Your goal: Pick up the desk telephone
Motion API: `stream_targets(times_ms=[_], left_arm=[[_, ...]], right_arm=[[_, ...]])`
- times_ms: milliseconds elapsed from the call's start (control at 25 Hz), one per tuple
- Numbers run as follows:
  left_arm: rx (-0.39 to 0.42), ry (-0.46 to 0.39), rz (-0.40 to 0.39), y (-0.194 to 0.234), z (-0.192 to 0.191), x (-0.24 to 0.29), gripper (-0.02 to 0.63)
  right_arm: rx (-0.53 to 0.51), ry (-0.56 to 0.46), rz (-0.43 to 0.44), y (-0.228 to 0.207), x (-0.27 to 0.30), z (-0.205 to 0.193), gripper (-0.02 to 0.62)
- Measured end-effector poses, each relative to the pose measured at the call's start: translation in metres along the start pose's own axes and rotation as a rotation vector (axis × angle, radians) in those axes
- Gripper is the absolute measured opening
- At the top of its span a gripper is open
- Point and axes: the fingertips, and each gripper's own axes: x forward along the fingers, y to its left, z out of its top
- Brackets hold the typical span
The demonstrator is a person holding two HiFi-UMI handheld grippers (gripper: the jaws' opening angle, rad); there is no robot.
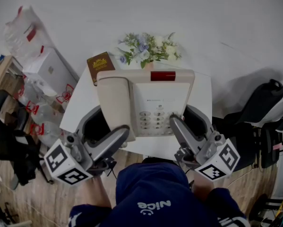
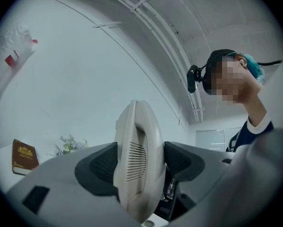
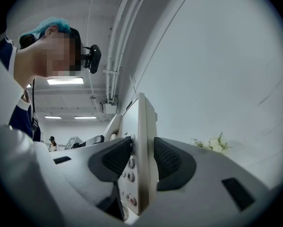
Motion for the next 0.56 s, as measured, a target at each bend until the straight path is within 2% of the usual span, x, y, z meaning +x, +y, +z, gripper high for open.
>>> stream_targets(times_ms=[560], left_arm=[[0.009,-0.016,-0.001,-0.012,-0.004,-0.009,0.322]], right_arm=[[-0.011,0.011,0.005,0.011,-0.011,-0.004,0.17]])
